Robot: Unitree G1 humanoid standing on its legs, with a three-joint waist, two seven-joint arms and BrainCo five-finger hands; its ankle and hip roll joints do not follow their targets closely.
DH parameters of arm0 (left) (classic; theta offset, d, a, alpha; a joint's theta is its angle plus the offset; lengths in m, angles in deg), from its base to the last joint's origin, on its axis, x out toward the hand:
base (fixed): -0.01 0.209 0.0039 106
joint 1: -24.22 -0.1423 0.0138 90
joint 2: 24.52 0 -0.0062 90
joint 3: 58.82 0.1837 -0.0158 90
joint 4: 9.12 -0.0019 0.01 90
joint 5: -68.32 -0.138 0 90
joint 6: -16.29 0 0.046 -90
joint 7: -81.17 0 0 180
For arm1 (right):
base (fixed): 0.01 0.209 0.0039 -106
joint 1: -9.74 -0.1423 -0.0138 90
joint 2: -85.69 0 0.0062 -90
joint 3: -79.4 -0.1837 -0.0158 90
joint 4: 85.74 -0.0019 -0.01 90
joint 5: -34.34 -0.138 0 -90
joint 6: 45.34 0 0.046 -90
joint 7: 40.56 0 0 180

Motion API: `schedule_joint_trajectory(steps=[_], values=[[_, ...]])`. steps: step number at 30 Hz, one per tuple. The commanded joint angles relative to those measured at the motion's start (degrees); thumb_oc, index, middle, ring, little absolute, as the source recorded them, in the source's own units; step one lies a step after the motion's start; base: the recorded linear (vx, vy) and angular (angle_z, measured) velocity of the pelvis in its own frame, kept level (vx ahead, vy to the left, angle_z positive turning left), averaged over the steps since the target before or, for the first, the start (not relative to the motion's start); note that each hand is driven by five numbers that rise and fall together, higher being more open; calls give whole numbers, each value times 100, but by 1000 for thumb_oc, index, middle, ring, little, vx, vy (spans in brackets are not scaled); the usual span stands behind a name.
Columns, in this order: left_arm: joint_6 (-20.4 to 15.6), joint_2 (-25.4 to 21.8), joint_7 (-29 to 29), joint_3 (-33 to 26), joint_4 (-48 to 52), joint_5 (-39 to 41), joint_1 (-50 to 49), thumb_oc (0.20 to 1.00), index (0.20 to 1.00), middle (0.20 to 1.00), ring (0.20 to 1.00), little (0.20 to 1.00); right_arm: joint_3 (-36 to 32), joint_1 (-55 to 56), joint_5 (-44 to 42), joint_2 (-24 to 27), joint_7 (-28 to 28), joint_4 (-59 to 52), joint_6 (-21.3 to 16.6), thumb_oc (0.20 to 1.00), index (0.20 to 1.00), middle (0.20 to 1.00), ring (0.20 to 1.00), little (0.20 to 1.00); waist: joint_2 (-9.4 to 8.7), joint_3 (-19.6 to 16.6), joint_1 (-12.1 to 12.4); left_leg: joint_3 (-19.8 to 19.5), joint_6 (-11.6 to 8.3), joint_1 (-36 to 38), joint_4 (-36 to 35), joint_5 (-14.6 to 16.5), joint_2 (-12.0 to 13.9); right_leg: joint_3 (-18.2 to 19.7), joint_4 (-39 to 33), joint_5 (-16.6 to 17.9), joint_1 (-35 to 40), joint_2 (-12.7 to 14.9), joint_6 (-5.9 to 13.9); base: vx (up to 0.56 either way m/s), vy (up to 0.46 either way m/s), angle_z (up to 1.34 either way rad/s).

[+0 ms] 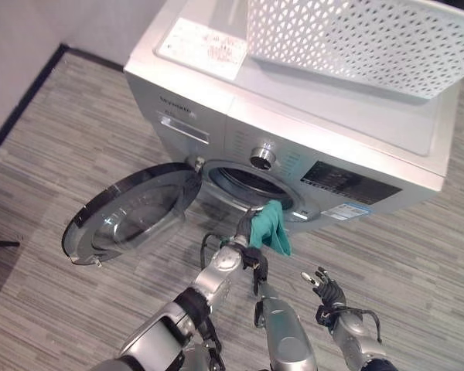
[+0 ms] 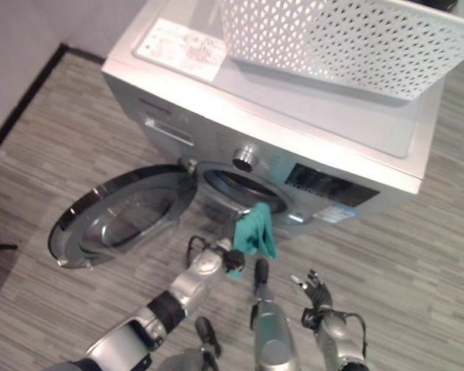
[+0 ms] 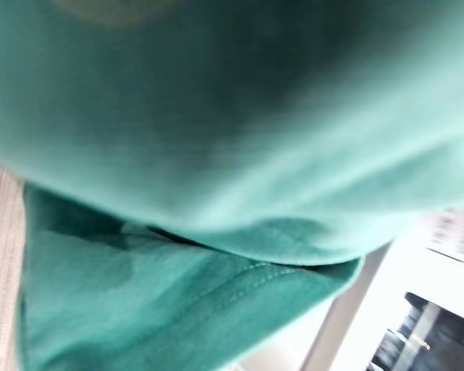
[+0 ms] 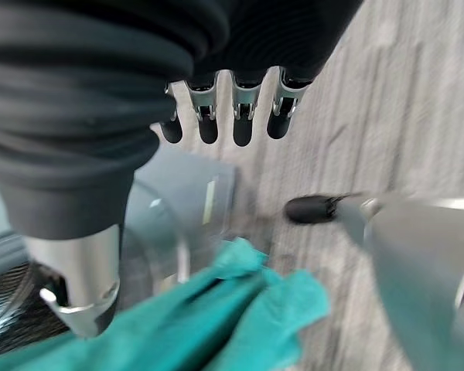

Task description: Grab the laundry basket,head to the washer,open it,put in the laundry and shut it.

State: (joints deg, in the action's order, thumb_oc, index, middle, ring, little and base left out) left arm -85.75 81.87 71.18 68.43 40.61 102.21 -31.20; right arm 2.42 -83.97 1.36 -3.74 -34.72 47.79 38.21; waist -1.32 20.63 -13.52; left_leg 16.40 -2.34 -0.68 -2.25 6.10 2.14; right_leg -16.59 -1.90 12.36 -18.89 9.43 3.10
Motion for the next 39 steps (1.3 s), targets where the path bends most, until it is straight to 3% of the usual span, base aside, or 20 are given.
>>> schedule_joint_trajectory(steps=[1,7,23,39], values=[[-416,366,-84,-178,-76,111,195,200,200,200,200,200,178,282,102,77,148,129,-102,1000,1000,1000,1000,1000,-268,-308,-102,54,-272,84,435,347,334,150,108,-198,-100,585,753,-16,-20,-5],[-456,341,-76,-186,-125,232,408,200,200,200,200,200,371,466,568,46,204,709,82,1000,1000,1000,1000,1000,-407,-94,-113,52,-314,-236,636,360,434,148,256,-217,-395,560,710,-28,-46,4],[-709,374,-455,-611,-481,562,279,200,200,200,200,200,862,90,490,183,365,-558,-140,1000,1000,1000,1000,1000,-632,270,-120,139,-389,-969,786,330,598,187,339,-149,-1199,416,674,-14,-26,0],[-1054,176,-1136,-1626,-872,876,1808,200,200,200,200,200,1016,-225,355,396,379,-1249,-463,1000,1000,1000,1000,1000,-855,286,-375,120,-545,-1883,898,308,835,137,438,-98,-2146,222,672,-2,-25,1]])
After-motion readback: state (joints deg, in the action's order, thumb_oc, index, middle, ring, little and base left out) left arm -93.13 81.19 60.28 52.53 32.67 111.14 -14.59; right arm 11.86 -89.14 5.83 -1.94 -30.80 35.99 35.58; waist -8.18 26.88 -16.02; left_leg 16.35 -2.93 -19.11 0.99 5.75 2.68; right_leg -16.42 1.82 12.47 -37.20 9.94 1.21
